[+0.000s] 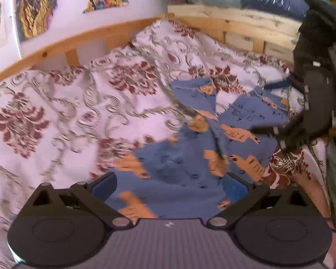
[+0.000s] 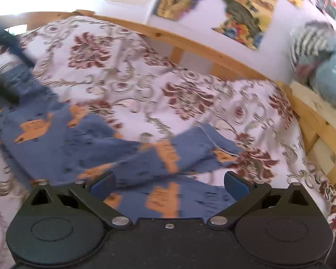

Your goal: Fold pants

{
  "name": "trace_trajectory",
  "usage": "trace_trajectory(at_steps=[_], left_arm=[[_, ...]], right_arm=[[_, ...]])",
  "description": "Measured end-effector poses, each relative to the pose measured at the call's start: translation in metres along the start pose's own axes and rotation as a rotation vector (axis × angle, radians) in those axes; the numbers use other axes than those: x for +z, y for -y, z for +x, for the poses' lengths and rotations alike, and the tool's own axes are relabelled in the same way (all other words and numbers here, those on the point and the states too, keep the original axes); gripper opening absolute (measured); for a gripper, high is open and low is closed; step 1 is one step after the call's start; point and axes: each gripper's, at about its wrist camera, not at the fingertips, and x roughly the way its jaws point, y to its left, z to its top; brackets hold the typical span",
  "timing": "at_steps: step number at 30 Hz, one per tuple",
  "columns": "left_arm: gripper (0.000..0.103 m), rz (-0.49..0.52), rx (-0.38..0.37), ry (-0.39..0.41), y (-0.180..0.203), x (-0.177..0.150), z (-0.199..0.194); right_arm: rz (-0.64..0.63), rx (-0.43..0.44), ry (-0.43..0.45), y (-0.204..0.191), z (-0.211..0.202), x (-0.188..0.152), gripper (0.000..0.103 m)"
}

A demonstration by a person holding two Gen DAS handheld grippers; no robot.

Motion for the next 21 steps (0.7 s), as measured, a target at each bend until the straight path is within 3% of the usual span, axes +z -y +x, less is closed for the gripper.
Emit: trace_trajectory(at_steps=[4,9,12,16,19,21], left_arm=[[0.103,-0.076,-0.07,-0.078,0.04,-0.009,0.026],[0.103,-0.205,0.108,-0.089,0.067,-0.018,0.046],[0.101,-0.187,0.161,-0.037,0.081,-0.024,0.046],[0.081,-0.104,0.146,0.018,0.096,-0.029,0.045],[0.062,-0.131,0.103,0.016,0.093,-0.03,0.051],[0.052,-0.168,0.081,-0.003,0.087,-0.031,0.056]], right_arm=[[0.047,0.052,-0.096,0.055,0.023,0.012,0.102],[0.132,0.178,-0.173,0.093,0.05,0.027,0.102],[0.173,0.254,-0.205,0.094,0.064,0.035,0.102],[0.172,0.297,-0.234,0.08,0.079,0.05,0.102],[0.194,0.303,-0.266,0.073,0.096,0.065,0.101],[0.204,0.296,-0.289,0.072,0.109,0.076,0.094]])
